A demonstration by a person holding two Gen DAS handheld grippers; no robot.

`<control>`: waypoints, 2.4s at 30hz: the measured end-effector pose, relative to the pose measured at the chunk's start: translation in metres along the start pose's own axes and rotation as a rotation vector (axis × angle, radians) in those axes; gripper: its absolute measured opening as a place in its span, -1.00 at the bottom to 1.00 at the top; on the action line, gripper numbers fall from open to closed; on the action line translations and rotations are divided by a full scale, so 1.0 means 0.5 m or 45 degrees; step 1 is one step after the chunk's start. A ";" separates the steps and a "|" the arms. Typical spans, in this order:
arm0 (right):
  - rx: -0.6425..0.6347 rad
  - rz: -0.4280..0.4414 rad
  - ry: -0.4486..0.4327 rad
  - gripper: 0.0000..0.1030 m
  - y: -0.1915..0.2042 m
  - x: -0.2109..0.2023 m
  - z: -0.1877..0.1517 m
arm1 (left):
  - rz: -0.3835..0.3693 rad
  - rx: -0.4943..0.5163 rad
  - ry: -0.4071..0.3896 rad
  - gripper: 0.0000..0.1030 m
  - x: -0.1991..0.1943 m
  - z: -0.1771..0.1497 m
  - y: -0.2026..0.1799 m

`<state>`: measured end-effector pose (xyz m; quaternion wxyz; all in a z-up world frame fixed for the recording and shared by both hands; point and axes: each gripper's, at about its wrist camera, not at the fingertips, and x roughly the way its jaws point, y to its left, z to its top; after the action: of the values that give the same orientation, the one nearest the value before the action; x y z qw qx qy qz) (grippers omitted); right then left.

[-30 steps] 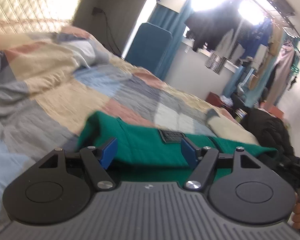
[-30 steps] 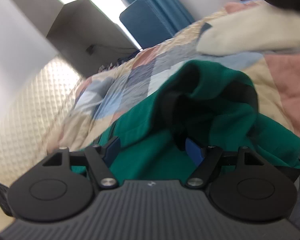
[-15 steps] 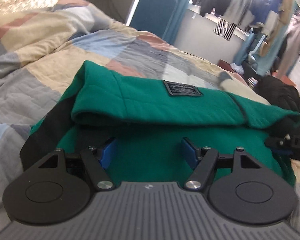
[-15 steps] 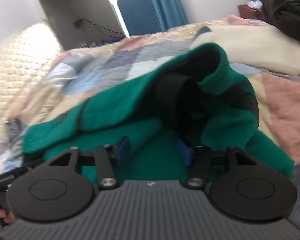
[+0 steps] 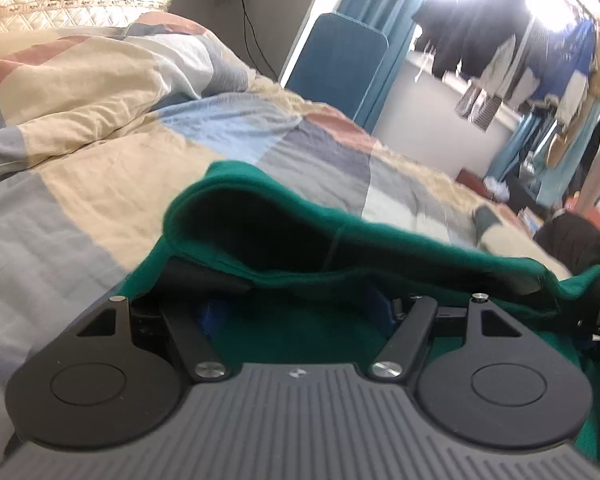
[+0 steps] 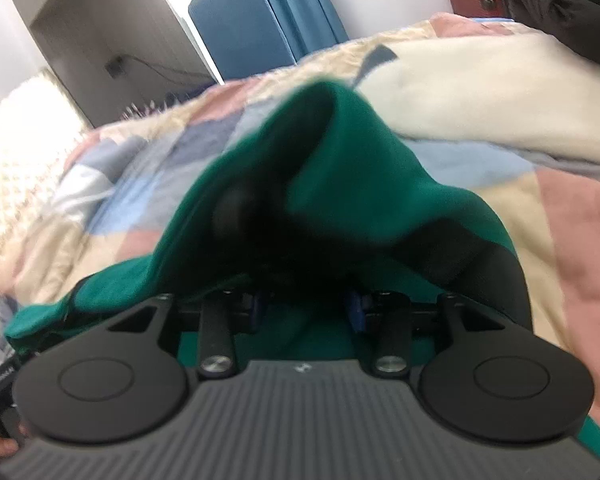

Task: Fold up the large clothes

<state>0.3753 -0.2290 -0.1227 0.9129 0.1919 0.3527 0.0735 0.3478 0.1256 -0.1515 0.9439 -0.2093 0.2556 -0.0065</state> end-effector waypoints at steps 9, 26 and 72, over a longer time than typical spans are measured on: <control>-0.087 -0.005 -0.120 -0.21 0.006 0.042 0.006 | 0.012 -0.045 -0.066 0.44 0.040 0.004 0.025; -0.281 -0.292 -0.216 -0.13 0.006 -0.039 0.009 | 0.173 0.066 -0.081 0.43 -0.038 -0.007 0.017; -0.223 -0.340 -0.241 -0.05 -0.026 -0.055 -0.003 | 0.114 -0.022 -0.094 -0.21 -0.073 0.011 0.064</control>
<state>0.3538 -0.2478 -0.1117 0.9568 0.0691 0.2799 -0.0364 0.3154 0.1614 -0.1426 0.9501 -0.2059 0.2298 0.0458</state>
